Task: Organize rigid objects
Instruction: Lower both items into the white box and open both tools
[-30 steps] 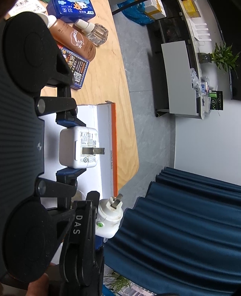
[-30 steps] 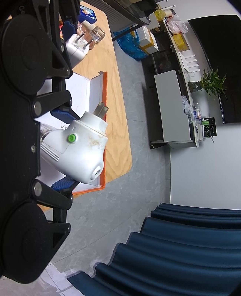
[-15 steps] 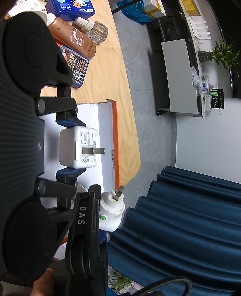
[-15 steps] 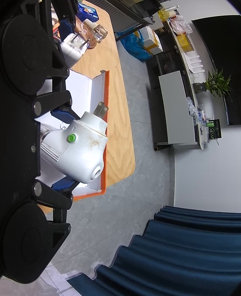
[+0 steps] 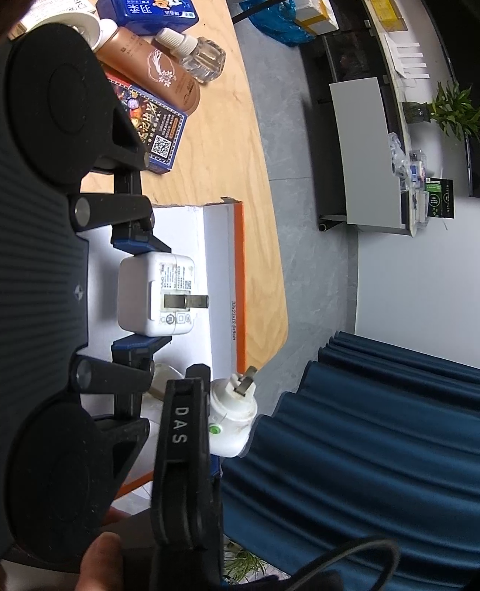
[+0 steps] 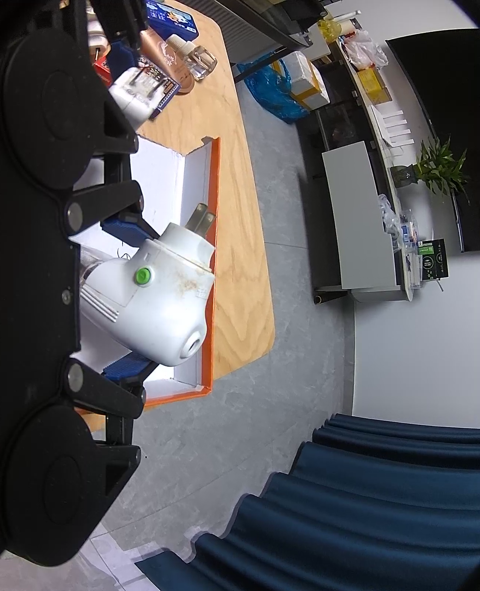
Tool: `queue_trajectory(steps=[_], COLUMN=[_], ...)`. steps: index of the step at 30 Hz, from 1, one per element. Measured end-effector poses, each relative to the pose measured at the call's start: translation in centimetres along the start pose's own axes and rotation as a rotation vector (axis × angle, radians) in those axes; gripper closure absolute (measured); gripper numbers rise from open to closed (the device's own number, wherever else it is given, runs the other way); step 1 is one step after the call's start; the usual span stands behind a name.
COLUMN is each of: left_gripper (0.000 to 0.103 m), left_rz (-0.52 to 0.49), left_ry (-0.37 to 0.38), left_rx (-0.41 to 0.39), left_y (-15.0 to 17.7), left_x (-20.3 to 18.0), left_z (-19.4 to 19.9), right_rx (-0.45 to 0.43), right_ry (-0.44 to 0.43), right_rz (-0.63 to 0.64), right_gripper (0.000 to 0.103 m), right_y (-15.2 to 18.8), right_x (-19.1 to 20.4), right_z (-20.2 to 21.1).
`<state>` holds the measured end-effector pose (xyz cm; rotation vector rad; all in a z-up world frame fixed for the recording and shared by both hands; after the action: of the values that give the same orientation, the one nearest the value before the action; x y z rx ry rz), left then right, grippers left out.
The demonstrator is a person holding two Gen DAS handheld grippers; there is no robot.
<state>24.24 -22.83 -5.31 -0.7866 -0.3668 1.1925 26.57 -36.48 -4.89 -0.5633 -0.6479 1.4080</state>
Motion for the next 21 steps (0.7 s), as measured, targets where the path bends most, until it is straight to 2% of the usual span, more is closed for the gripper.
queue_trajectory(steps=[5,9,21], left_gripper=[0.06,0.06,0.06], left_rz=[-0.001,0.002,-0.02], left_ry=[0.008,0.015,0.067], left_rx=[0.007,0.017,0.05], left_y=[0.1,0.0,0.1], left_x=[0.0,0.1,-2.3], left_z=[-0.4,-1.2,-3.6], right_rx=[0.028,0.009,-0.157], right_ry=[-0.003,-0.008,0.006], right_rz=[-0.022,-0.041,-0.113], right_gripper=[0.027,0.024,0.023], right_y=[-0.4,-0.9,-1.4], right_x=[-0.5,-1.1,-4.5], right_z=[-1.2,-1.1,5.4])
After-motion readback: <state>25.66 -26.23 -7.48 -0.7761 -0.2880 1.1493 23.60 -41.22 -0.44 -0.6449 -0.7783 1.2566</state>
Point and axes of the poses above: each gripper's, at about its wrist camera, not at the fingertips, and z roughly against the way its jaws point, x to its left, y to its underside, the point moved 7 cm from there along -z, roughly the way its jaws point, and after that the axes turned 1 degree about -y, right-handed, at the moved point
